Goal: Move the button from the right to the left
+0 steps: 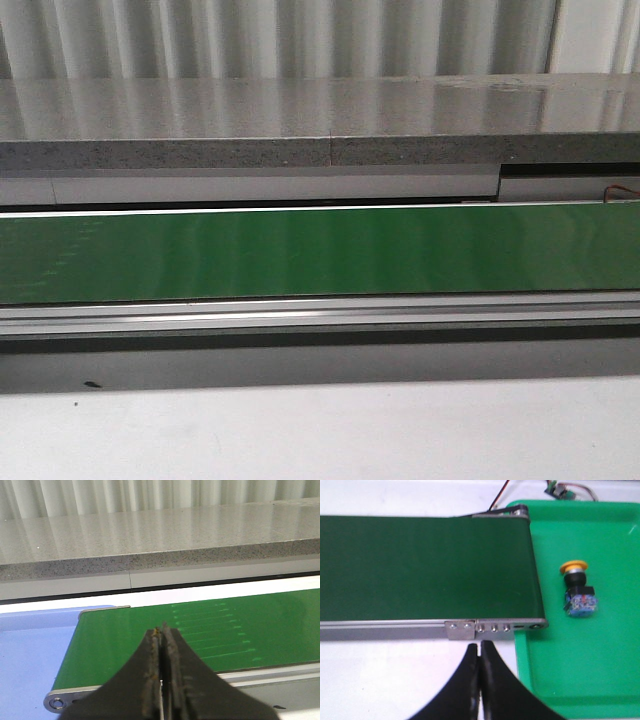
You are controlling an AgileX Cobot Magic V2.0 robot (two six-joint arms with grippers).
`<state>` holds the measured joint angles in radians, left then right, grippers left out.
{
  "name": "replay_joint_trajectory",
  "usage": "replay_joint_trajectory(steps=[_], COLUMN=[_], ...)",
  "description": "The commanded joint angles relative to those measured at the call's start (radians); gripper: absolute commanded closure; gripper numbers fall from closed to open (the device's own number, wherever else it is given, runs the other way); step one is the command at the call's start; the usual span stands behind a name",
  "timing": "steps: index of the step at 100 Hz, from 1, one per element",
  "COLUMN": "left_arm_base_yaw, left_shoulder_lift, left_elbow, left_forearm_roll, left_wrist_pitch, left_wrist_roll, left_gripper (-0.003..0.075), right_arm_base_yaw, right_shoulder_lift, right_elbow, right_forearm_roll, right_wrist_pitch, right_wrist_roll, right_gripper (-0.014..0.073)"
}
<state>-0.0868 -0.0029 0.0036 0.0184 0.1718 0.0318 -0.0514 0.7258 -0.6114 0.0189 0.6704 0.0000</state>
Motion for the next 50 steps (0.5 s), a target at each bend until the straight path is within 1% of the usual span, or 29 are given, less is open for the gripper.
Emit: replay_joint_trajectory(steps=[1,24,30,34,35,36,38,42,43,48,50], left_arm_base_yaw=[-0.001,-0.001,-0.001,-0.001,-0.001,-0.001,-0.001,-0.001,-0.001,-0.001,-0.001], left_shoulder_lift=[-0.032,-0.032,-0.032,-0.032,-0.032,-0.032,-0.032,-0.032,-0.032,-0.032,-0.032], left_elbow=[0.039,0.039,0.039,0.039,0.039,0.039,0.039,0.039,0.039,0.039,0.039], left_forearm_roll=[-0.003,-0.003,-0.003,-0.003,-0.003,-0.003,-0.003,-0.003,-0.003,-0.003,-0.003], left_wrist_pitch=[-0.079,-0.079,-0.079,-0.079,-0.079,-0.079,-0.079,-0.079,-0.079,-0.079,-0.079], left_wrist_roll=[-0.008,-0.008,-0.008,-0.008,-0.008,-0.008,-0.008,-0.008,-0.008,-0.008,-0.008], left_gripper=[0.0741,0.0741,0.0741,0.0741,0.0741,0.0741,0.0741,0.0741,0.0741,0.0741,0.0741], right_arm_base_yaw=[-0.002,-0.002,-0.002,-0.002,-0.002,-0.002,-0.002,-0.002,-0.002,-0.002,-0.002], right_shoulder_lift=[0.083,0.284,0.341,0.368,0.378,0.383,0.394,0.428,0.433,0.464,0.477], right_elbow=[-0.088,-0.210,-0.244,-0.262,-0.268,-0.272,-0.282,-0.301,-0.304,-0.328,-0.334], right_forearm_roll=[0.003,0.003,0.003,0.003,0.003,0.003,0.003,0.003,0.003,0.003,0.003], right_wrist_pitch=[0.037,0.187,0.217,0.228,0.231,0.231,0.236,0.240,0.241,0.248,0.251], right_wrist_roll=[-0.007,-0.007,-0.007,-0.007,-0.007,-0.007,-0.007,-0.007,-0.007,-0.007,-0.007], right_gripper=[0.0662,0.0657,0.0634,0.0598,0.0571,0.0571,0.0538,0.0447,0.0447,0.0328,0.0296])
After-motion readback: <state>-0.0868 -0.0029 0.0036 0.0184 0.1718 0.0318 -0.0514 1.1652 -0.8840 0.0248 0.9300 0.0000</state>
